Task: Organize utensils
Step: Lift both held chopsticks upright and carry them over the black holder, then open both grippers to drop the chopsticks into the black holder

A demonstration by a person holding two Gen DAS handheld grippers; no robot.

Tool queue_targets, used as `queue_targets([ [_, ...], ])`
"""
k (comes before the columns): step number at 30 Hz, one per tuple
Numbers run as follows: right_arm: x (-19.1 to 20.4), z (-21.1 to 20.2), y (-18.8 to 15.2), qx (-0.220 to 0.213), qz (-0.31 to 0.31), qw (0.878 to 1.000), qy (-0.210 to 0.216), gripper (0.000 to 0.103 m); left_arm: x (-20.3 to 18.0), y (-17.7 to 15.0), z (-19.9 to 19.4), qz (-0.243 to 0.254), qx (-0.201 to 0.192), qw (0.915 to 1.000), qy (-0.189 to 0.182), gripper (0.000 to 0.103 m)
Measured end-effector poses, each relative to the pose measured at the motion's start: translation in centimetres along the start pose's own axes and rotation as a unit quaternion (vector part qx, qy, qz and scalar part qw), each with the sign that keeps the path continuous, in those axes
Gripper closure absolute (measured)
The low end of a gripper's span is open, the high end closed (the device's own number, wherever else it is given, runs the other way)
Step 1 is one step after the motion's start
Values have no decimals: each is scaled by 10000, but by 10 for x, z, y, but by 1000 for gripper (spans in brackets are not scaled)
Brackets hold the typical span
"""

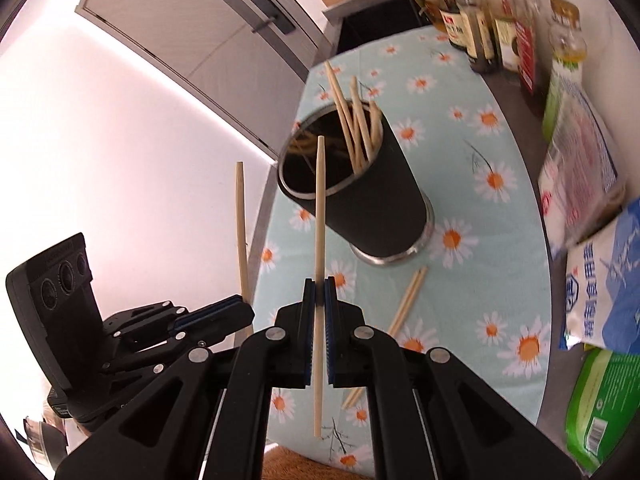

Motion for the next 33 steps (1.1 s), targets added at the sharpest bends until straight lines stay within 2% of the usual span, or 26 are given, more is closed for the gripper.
queue_targets([
  [5,13,-14,27,-493,-390,9980,-78,97,2,25,-8,11,-412,9991,-49,99],
  [8,23,-27,45,-957,-747,9921,-313,97,4,41,-15,87,-799,9968,29,99],
  [12,29,-37,65,-1317,-981,9858,-359,97,7,62,-24,120,-1168,9930,112,99],
  [16,34,-40,84,-1491,-1118,9820,-322,97,10,84,-35,81,-1527,9882,24,99],
  [19,34,-40,100,-1620,-1156,9793,-366,97,12,103,-45,107,-1937,9809,-128,99],
  [23,36,-39,116,-1756,-1209,9764,-355,97,14,120,-52,103,-2287,9733,-180,99],
  [26,38,-41,126,-2074,-1340,9675,-541,97,17,129,-52,48,-2557,9667,-82,99],
  [32,32,-31,135,-2086,-1368,9667,-580,97,20,137,-45,65,-2847,9586,-19,97],
  [33,30,-29,136,-2067,-1360,9672,-578,97,22,137,-44,12,-2879,9576,89,96],
])
Point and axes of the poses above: each gripper's, at about its wrist camera, not at the fingertips, and z roughly the way its jaws point, x to its left, y to its top, the point moved 5 cm from there along z, roughly the way its jaws point, and after that the axes turned 3 degrees about x, right-handed, at the moved point
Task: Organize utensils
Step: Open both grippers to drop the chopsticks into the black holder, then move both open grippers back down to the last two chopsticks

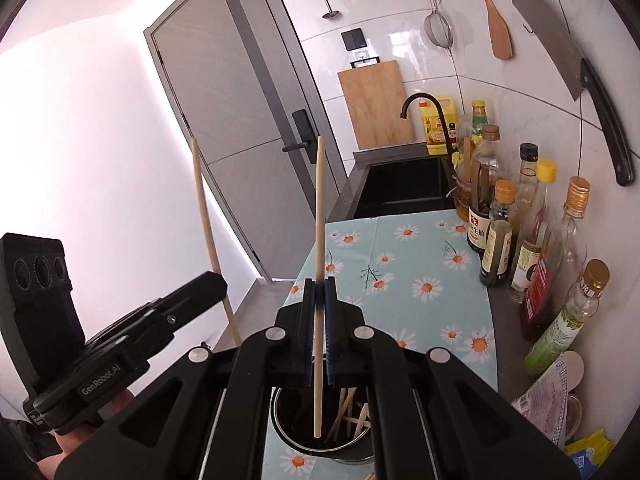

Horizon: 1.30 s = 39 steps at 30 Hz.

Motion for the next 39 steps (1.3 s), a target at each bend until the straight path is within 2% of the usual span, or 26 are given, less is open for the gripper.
queue_targets([
  [2,-1,1,-2,10,1,9999,-104,83,3,-2,1,-28,-1,9998,198,76],
  [3,-3,-1,-2,-77,26,9998,-171,77,4,-3,1,-69,-14,9998,172,75],
  [11,-4,-11,-4,-90,147,9998,-78,77,13,-9,-2,-294,148,9992,218,75],
  [14,-2,-18,-7,-102,144,9998,-99,77,16,-11,-8,-299,109,9986,418,75],
  [16,-5,-23,-9,-161,231,9995,-174,77,16,-14,-11,-352,164,9985,391,75],
  [23,-5,-38,-24,-37,499,9987,14,77,9,-20,-29,-254,274,9987,337,75],
  [29,4,-48,-46,296,528,9982,53,77,-2,-35,-39,-25,617,9978,223,75],
  [36,9,-47,-94,904,655,9937,77,75,-8,-69,-47,229,1227,9920,208,75],
  [39,8,-41,-116,1152,651,9912,-70,75,-3,-84,-48,238,1443,9890,219,75],
])
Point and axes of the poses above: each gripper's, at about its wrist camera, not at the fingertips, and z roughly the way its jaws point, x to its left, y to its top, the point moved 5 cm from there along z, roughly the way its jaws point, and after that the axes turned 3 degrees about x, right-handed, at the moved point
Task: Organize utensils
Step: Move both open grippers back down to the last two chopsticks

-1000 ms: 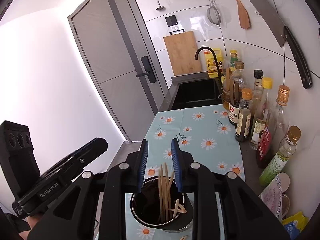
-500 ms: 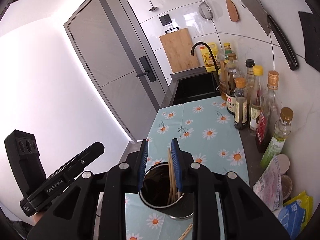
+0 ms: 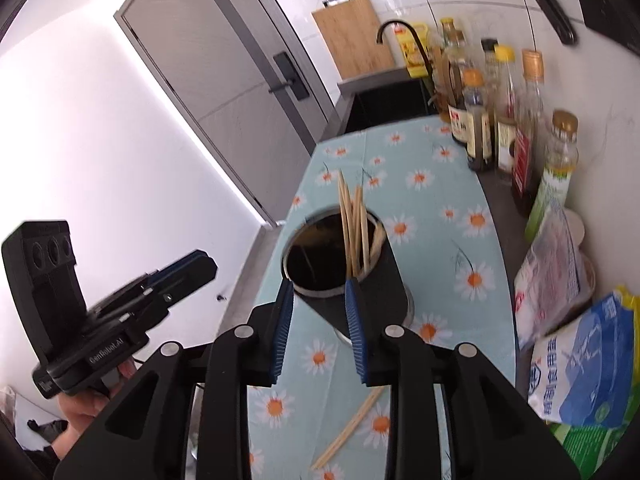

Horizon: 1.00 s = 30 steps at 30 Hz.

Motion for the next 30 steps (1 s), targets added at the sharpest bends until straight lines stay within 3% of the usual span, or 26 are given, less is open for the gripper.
queue_targets([
  [6,-16,25,-31,544,440,9976,15,75,18,-30,10,-93,533,9985,91,75],
  [9,-22,38,-44,808,542,9953,-9,68,24,-43,14,-111,799,9967,66,75],
  [12,-28,55,-61,1105,731,9911,-113,67,33,-60,24,-117,1183,9927,205,72],
  [16,-34,74,-78,1463,1014,9838,-194,67,41,-81,34,-245,1519,9881,36,71],
  [24,-54,111,-112,2307,1855,9543,-398,67,38,-114,51,-33,2100,9775,-190,71],
  [30,-61,135,-127,2697,2066,9373,-772,72,47,-133,61,62,2429,9700,-101,71],
])
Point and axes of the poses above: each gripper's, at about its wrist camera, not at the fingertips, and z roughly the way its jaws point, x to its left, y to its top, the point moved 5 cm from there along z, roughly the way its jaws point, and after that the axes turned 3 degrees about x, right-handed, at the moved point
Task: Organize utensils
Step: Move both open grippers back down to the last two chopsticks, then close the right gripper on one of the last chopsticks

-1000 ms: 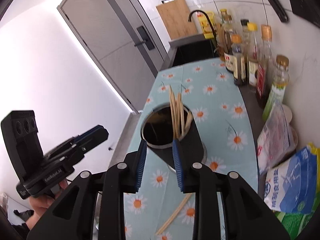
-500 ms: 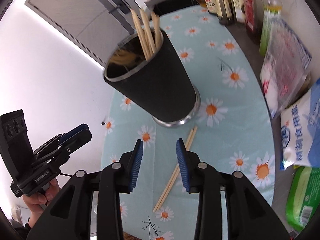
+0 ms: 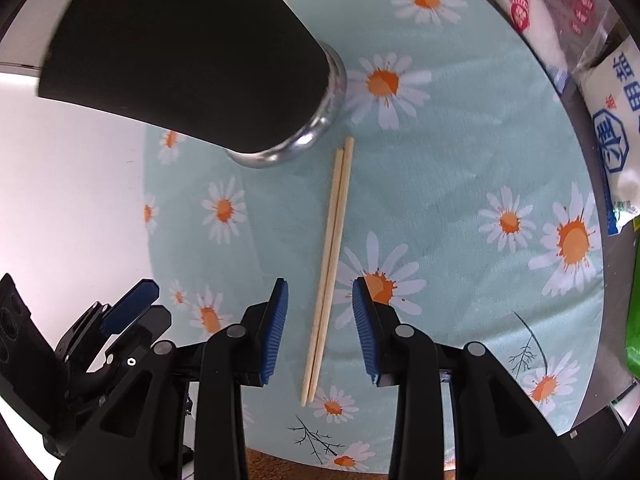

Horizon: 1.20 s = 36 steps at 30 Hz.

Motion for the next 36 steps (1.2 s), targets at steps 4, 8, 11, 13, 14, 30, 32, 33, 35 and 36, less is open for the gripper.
queue_targets([
  [4,0,7,4,39,86,9998,-199,84,6,-6,4,-48,93,9999,-15,71],
  [8,-2,14,8,80,211,9992,-329,87,11,-15,9,-109,187,9997,-64,71],
  [11,-1,18,11,68,230,9988,-424,91,13,-20,11,-125,242,9996,-102,71],
  [13,1,19,11,64,223,9984,-517,91,14,-22,11,-158,255,9995,-135,71],
  [14,3,20,11,64,204,9981,-571,91,14,-22,12,-165,258,9994,-149,71],
  [30,55,48,13,54,-295,9817,-1880,93,22,-20,13,-423,210,9985,-284,71],
  [32,58,49,8,18,-278,9818,-1880,96,20,-19,12,-427,190,9984,-311,71],
  [33,58,50,7,11,-298,9821,-1862,97,18,-19,12,-425,186,9984,-312,71],
  [35,60,50,5,31,-294,9836,-1780,97,15,-18,12,-414,198,9985,-299,71],
  [36,60,51,6,57,-274,9846,-1725,97,13,-17,13,-405,219,9986,-278,71],
])
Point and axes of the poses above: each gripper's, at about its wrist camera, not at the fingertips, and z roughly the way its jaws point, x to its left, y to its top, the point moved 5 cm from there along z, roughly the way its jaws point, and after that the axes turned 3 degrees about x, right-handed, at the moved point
